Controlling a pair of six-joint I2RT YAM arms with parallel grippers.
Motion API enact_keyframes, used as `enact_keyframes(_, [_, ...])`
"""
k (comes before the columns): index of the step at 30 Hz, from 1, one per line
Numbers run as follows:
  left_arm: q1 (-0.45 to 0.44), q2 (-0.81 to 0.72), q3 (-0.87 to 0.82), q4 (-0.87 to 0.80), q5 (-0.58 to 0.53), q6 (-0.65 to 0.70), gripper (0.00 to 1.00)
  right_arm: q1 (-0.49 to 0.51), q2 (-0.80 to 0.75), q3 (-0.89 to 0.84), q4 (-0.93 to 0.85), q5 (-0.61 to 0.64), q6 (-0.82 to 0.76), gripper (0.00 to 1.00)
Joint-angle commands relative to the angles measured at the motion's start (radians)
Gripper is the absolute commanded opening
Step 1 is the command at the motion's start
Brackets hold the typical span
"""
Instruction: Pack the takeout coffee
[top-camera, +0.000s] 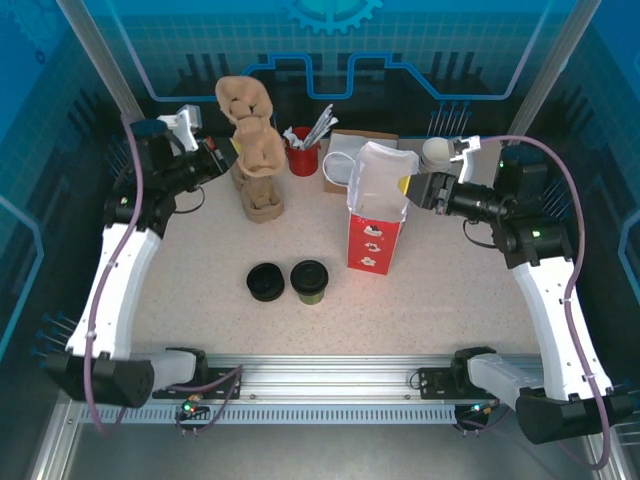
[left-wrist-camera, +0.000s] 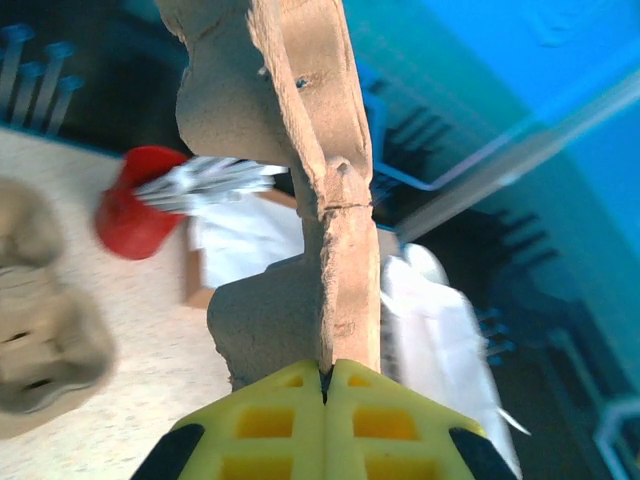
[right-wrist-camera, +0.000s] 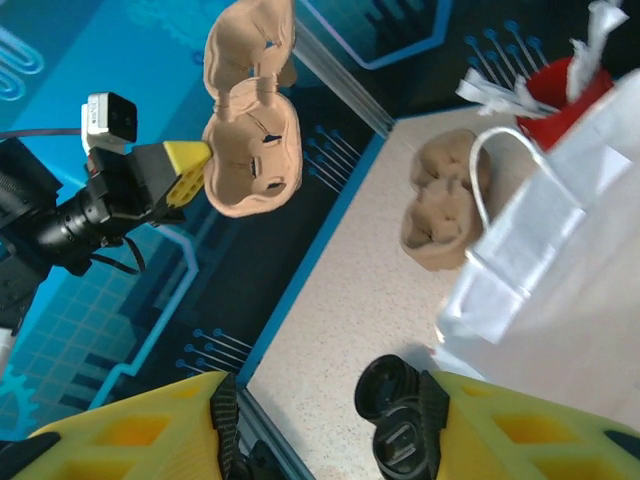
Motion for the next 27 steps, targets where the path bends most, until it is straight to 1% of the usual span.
enact_keyframes(1, [-0.057,-0.053,0.001,0.064,0.14,0.022,0.0,0.042,0.025,0.068,0.065,-0.07,-0.001,0.54])
enact_keyframes(3, [-0.102,-0.079,-0.019,0.137,0.207,0.002,0.0,0.08,0.042,0.1,0.066,-0.074,-0.024,0.54])
enact_keyframes(7, [-0.172,-0.099,-0.06,0.29,0.3,-0.077,0.0,0.145,0.061,0.129,0.096,-0.084,-0.057,0.54])
enact_keyframes(9, [-0.204,-0.106,-0.087,0.375,0.327,-0.117,0.0,0.17,0.07,0.135,0.111,-0.09,-0.062,0.54])
enact_keyframes(13, [-0.258,-0.104,-0.12,0.462,0.347,-0.149,0.0,0.21,0.074,0.13,0.165,-0.11,-0.058,0.54])
enact_keyframes(18, [-0.298,-0.092,-0.146,0.537,0.351,-0.191,0.0,0.246,0.081,0.134,0.166,-0.1,-0.083,0.54])
enact_keyframes(23, [-0.315,-0.084,-0.151,0.546,0.341,-0.197,0.0,0.258,0.089,0.129,0.173,-0.103,-0.082,0.54])
enact_keyframes(27, [-0.327,-0.07,-0.155,0.54,0.336,-0.193,0.0,0.274,0.092,0.129,0.184,-0.107,-0.089,0.49])
